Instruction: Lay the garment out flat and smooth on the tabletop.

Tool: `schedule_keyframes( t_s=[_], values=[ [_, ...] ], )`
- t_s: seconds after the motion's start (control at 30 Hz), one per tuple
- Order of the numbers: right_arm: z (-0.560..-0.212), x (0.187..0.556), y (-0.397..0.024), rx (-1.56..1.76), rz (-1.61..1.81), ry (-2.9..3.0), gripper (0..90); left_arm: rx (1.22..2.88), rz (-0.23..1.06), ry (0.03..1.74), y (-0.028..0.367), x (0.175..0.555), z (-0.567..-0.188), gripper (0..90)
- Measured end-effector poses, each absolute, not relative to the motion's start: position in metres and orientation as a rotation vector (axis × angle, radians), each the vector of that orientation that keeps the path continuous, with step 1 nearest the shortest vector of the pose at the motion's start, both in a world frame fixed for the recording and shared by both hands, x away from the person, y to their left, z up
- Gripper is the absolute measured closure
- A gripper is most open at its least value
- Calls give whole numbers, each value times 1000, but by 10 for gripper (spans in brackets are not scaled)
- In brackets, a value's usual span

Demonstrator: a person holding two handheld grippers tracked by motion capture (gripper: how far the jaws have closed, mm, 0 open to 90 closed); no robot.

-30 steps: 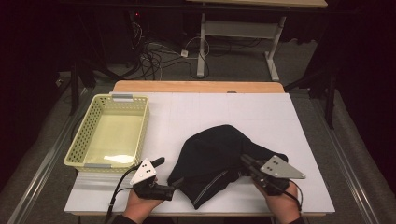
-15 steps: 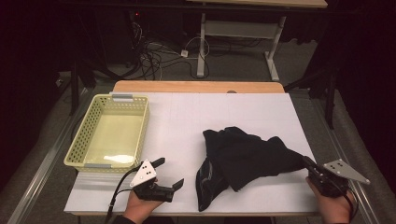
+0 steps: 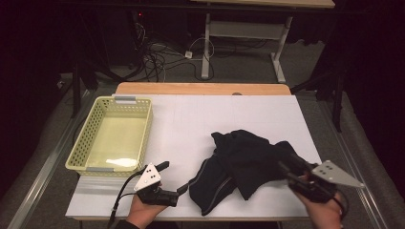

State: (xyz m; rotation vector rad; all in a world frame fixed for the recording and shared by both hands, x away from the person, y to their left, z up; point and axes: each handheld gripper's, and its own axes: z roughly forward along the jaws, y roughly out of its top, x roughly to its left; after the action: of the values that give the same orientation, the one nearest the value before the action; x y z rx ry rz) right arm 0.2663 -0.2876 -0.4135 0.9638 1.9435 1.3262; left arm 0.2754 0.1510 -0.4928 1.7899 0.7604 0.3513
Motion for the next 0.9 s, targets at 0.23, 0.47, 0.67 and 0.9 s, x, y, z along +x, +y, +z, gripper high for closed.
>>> schedule_keyframes(
  t_s=[0.23, 0.47, 0.67, 0.9],
  values=[
    [-442, 267, -192, 760, 1292, 2236, 429, 1793, 356, 755, 151, 275, -493, 0],
    [-458, 277, -181, 739, 1140, 2250, 794, 1788, 359, 751, 151, 274, -493, 0],
    [-446, 280, -232, 844, 1171, 2108, 864, 1788, 357, 750, 151, 275, -493, 0],
    [-449, 276, -298, 1018, 1123, 1991, 862, 1789, 355, 753, 151, 275, -493, 0]
  ],
)
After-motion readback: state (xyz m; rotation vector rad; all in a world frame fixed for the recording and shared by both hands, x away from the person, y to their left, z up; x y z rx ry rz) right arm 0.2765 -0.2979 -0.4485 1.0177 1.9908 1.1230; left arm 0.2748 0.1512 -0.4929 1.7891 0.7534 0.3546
